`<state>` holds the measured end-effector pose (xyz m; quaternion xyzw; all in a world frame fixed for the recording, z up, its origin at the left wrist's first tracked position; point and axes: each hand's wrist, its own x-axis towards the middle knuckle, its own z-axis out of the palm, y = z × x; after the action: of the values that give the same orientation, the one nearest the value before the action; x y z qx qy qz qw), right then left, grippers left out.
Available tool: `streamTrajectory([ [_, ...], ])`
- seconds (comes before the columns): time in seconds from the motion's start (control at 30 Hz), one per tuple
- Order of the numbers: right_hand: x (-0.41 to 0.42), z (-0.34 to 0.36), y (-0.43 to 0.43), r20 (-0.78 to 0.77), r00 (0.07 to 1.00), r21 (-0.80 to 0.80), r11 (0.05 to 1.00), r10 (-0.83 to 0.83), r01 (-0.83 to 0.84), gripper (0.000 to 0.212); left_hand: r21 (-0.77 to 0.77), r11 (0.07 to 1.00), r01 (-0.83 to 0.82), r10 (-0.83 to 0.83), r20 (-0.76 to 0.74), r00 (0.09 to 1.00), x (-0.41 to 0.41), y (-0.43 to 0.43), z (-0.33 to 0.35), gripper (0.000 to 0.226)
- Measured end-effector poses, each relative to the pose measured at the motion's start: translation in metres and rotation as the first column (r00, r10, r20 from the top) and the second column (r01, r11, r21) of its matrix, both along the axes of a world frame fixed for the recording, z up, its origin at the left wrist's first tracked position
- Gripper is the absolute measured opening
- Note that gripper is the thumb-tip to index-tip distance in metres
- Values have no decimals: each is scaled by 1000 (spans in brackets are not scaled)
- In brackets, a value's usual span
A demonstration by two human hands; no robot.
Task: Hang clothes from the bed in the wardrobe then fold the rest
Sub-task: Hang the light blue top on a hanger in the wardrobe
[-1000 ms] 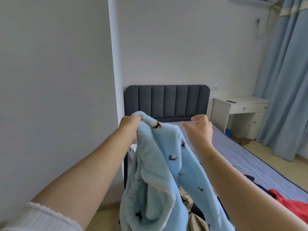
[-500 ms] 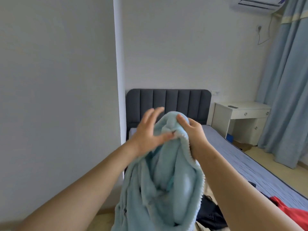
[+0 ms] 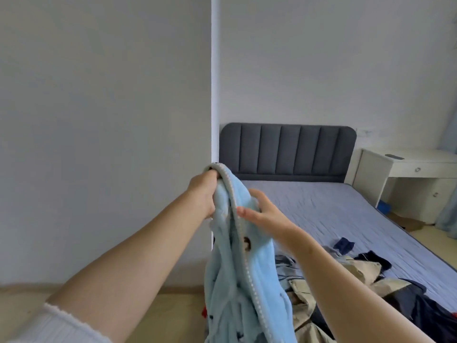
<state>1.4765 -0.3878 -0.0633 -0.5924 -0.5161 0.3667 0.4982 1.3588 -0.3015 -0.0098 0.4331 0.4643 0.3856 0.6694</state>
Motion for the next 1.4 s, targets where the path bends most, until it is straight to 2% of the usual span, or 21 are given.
streamTrajectory([
  [0.1,-10,-31,8,197,980,-126,992,21,4,61,-181,975,-129,154,133,979,-14,3,16,32],
  [0.17,-17,-50,12,293,956,-237,968,-10,82,49,-213,960,-181,223,197,955,-26,4,26,30],
  [0.23,-24,-57,21,359,929,-216,961,-85,172,27,-187,959,-215,259,255,932,-45,3,35,23],
  [0.37,-44,-18,42,-111,955,-59,962,-273,268,22,47,944,-327,317,152,936,-93,9,33,25],
  [0.5,-90,39,59,-481,877,-22,1000,-19,9,54,264,869,-418,440,-28,898,-154,3,4,16],
  [0.57,-117,59,66,-621,767,-6,979,157,-205,69,391,874,-288,353,-104,930,-190,-8,-13,39],
  [0.6,-132,64,71,-664,713,13,957,225,-290,73,457,869,-190,319,-225,920,-208,-14,-22,56],
  [0.63,-147,67,75,-686,669,30,929,287,-368,76,494,865,-91,327,-416,849,-225,-19,-32,72],
  [0.67,-163,68,79,-694,627,51,893,353,-447,79,489,872,-12,364,-632,684,-242,-22,-42,82],
  [0.7,-181,68,83,-696,580,74,846,423,-528,81,463,886,32,401,-798,449,-258,-24,-52,82],
  [0.73,-200,67,86,-693,531,98,793,488,-601,82,450,892,40,428,-870,244,-274,-25,-59,75],
  [0.77,-218,67,89,-688,481,121,740,543,-662,81,447,894,14,441,-887,134,-288,-24,-63,61],
  [0.8,-236,66,92,-687,435,144,695,582,-704,76,441,897,-41,443,-891,97,-303,-24,-65,49],
  [0.83,-253,66,95,-690,392,166,661,609,-732,69,423,898,-118,436,-892,121,-321,-21,-68,42],
  [0.87,-270,65,99,-695,356,186,635,624,-750,62,395,893,-215,437,-874,213,-340,-18,-70,38],
  [0.97,-321,57,117,-667,361,182,613,651,-769,45,84,873,-481,449,-527,722,-406,-24,-70,31],
  [1.0,-341,53,124,-637,414,150,632,650,-761,40,-12,866,-500,459,-378,804,-428,-30,-68,26],
  [1.1,-412,41,145,-522,646,9,761,557,-648,29,-109,839,-534,520,-135,844,-494,-38,-59,10],
  [1.23,-515,31,168,-154,915,54,928,373,-369,14,-53,785,-617,619,59,783,-572,-38,-37,29],
  [1.33,-589,14,173,256,932,138,945,257,-298,30,-51,746,-664,655,240,717,-622,-34,-25,24],
  [1.4,-634,3,166,382,835,130,871,396,-473,39,-9,710,-705,694,183,697,-652,-27,-22,21],
])
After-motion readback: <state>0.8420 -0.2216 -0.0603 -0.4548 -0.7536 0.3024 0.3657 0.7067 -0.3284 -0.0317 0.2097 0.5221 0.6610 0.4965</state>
